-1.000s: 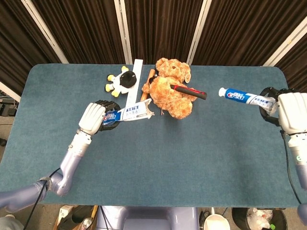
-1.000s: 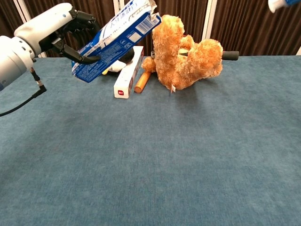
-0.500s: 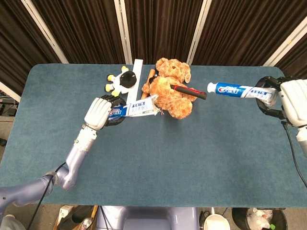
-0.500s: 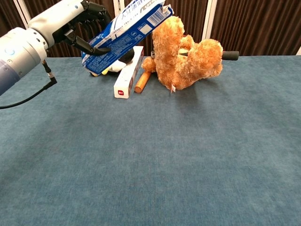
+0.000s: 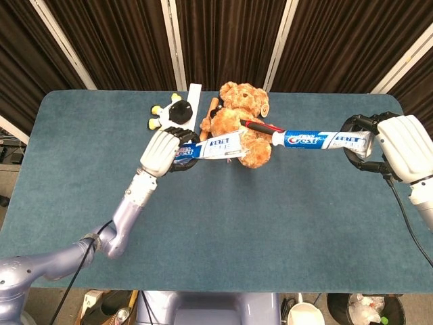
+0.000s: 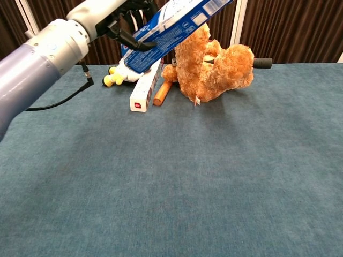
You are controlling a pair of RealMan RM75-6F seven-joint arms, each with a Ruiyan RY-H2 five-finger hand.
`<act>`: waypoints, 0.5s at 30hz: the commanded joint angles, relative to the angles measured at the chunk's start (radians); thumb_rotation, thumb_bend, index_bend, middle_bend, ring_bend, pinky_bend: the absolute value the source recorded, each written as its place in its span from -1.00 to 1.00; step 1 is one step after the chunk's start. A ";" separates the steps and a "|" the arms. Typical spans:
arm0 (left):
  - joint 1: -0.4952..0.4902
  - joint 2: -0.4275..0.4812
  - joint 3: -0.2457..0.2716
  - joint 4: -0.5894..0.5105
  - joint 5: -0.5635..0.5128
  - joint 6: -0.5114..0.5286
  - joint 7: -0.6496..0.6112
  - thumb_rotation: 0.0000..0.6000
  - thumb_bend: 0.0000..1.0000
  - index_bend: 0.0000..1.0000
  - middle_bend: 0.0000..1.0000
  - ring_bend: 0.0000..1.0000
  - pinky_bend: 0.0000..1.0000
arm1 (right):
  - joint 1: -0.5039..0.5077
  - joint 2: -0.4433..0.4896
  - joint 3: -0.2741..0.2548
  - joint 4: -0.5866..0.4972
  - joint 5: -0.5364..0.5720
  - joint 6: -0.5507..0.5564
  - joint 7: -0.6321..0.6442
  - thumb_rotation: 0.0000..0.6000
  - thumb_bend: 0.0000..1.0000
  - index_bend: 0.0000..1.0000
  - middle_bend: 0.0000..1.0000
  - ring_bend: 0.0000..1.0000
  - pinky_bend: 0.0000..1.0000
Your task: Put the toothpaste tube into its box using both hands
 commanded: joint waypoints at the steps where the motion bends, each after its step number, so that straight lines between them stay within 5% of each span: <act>1: -0.016 -0.025 -0.008 0.025 0.007 0.016 -0.019 1.00 -0.22 -0.12 0.02 -0.07 -0.09 | 0.002 0.004 -0.003 -0.001 -0.007 0.004 0.006 1.00 -0.13 0.63 0.22 0.11 -0.06; 15: -0.072 -0.115 -0.016 0.143 0.022 0.057 -0.088 1.00 -0.22 -0.12 0.02 -0.07 -0.09 | 0.029 0.006 -0.010 -0.016 -0.025 0.001 0.016 1.00 -0.13 0.63 0.22 0.11 -0.06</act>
